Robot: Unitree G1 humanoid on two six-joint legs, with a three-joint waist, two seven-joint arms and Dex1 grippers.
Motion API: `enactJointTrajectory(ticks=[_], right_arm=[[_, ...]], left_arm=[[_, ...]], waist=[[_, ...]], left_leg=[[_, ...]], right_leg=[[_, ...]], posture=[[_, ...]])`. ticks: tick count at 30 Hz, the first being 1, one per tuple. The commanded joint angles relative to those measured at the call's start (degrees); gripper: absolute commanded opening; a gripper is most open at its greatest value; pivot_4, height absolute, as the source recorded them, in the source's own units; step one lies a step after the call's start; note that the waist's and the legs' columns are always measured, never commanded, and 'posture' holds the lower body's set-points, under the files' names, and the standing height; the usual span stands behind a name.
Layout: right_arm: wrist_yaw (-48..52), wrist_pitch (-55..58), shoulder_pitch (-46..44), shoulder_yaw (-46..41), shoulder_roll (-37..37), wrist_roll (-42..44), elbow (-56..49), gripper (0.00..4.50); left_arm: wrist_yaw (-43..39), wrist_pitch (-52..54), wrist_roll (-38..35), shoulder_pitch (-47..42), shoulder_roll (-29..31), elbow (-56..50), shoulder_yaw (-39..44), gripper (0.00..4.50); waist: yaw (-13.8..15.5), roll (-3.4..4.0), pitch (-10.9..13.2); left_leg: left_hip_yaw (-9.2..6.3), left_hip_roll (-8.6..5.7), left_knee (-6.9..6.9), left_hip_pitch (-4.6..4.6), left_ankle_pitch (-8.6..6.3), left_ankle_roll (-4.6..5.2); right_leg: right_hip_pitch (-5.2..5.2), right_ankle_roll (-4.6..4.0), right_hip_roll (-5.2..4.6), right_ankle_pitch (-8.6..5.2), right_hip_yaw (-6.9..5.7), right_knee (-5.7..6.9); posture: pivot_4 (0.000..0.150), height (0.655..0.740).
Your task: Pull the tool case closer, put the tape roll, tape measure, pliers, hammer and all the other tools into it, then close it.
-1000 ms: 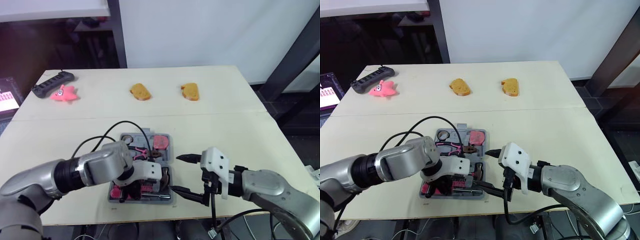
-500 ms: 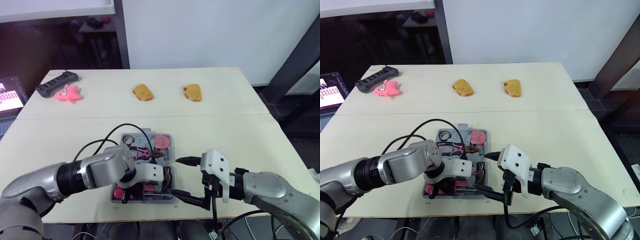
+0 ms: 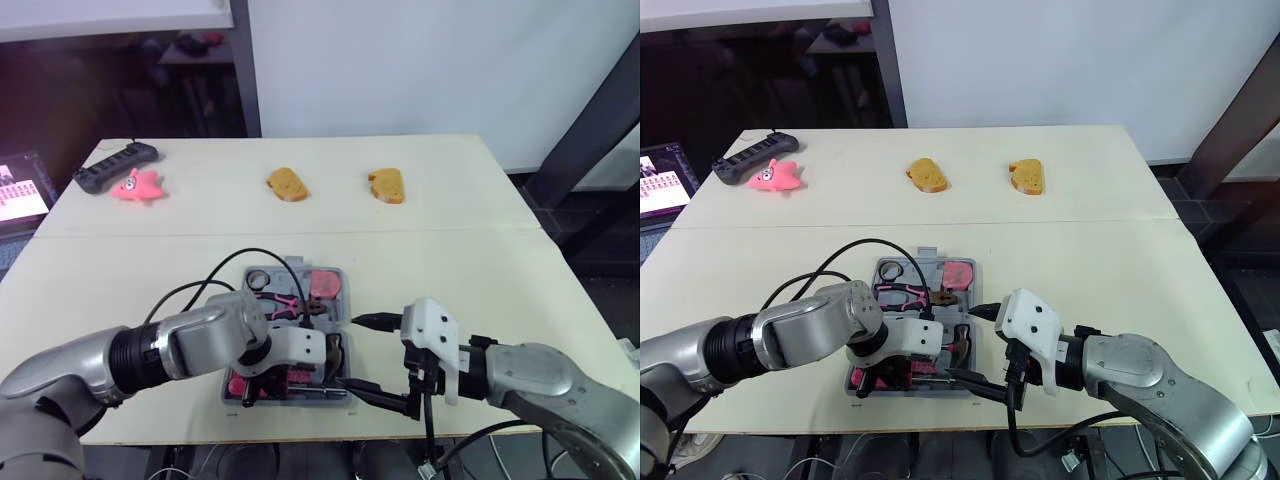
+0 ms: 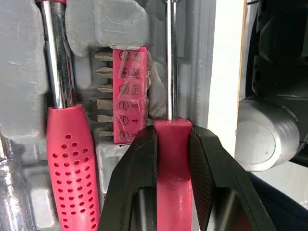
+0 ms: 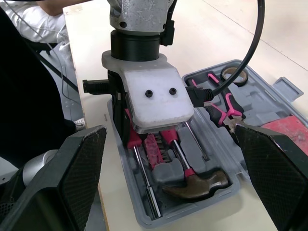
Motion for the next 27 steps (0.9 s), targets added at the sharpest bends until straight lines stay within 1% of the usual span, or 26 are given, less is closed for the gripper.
enactJointTrajectory(ticks=[1,18,20,21,27], right_arm=[[0.17,-0.89,-0.62,0.13,0.11,0.03,-0.63,4.5],[0.18,-1.17,-1.2,1.29,0.44,-0.84,0.23,4.5],[0.21,-1.21,-1.12,1.39,0.4,-0.87,0.22,4.5],[0.22,-1.19,-1.11,1.4,0.38,-0.84,0.22,4.5],[0.16,-1.11,-0.99,1.55,0.36,-0.77,0.11,4.5]], left_arm=[[0.34,-0.1,0.34,-0.16,1.53,-0.55,2.02,0.46],[0.27,-1.98,0.81,0.36,2.34,-0.24,3.41,0.46],[0.19,-2.03,0.83,0.16,2.29,-0.14,3.45,1.46],[0.07,-2.11,0.87,-0.03,2.31,-0.1,3.43,1.77],[-0.83,-2.53,0.88,-1.05,2.92,-0.18,3.16,1.77]], waist=[[-0.03,0.0,0.0],[0.01,0.0,0.0],[0.02,0.0,0.0],[0.02,0.0,0.0],[0.06,0.0,0.01]], left_leg=[[0.0,0.0,0.0,-0.01,0.0,0.0],[0.0,0.0,0.0,-0.02,0.0,0.0],[0.0,0.0,0.0,-0.02,0.0,0.0],[0.0,0.0,-0.01,-0.02,0.0,0.0],[0.0,0.0,0.0,-0.03,0.0,0.0]], right_leg=[[-0.02,0.0,0.0,0.0,0.0,0.0],[-0.03,-0.01,0.0,0.0,0.0,0.0],[-0.03,0.0,0.01,0.0,0.0,0.0],[-0.03,-0.01,0.01,0.0,0.0,0.0],[-0.03,-0.04,0.0,-0.02,0.0,0.0]], posture=[[0.15,0.74],[0.15,0.74],[0.15,0.74],[0.15,0.74],[0.15,0.74]])
